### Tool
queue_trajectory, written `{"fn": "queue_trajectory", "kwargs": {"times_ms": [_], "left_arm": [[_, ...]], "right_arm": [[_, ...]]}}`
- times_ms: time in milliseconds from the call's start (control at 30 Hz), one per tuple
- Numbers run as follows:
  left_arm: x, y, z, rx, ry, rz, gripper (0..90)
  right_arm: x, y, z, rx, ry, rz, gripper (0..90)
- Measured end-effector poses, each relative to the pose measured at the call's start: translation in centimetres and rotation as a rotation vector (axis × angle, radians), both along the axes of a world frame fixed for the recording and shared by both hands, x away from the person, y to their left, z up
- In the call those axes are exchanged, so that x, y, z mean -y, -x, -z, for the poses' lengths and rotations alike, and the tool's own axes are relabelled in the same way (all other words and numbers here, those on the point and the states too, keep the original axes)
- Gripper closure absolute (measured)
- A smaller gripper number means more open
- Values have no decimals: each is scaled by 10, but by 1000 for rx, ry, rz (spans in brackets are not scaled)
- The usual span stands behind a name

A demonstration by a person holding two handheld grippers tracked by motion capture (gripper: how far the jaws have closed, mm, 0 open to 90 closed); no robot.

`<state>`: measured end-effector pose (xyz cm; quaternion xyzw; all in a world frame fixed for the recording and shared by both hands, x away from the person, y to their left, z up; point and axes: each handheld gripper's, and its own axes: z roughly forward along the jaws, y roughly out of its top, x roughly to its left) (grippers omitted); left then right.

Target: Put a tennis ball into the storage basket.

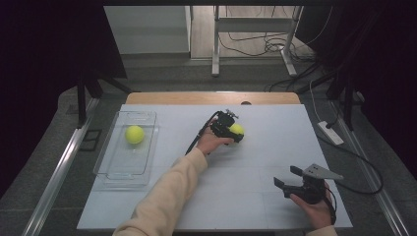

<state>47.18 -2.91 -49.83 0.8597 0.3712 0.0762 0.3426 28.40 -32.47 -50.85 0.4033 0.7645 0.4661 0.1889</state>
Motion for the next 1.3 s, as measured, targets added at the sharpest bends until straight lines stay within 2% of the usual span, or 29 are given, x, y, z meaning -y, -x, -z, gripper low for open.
{"fn": "queue_trajectory", "kwargs": {"times_ms": [600,1300], "left_arm": [[-13,17,-17,54,39,28,278],[-32,34,-27,95,82,28,277]], "right_arm": [[-1,0,0,-1,8,1,159],[-2,0,1,-2,12,1,159]]}}
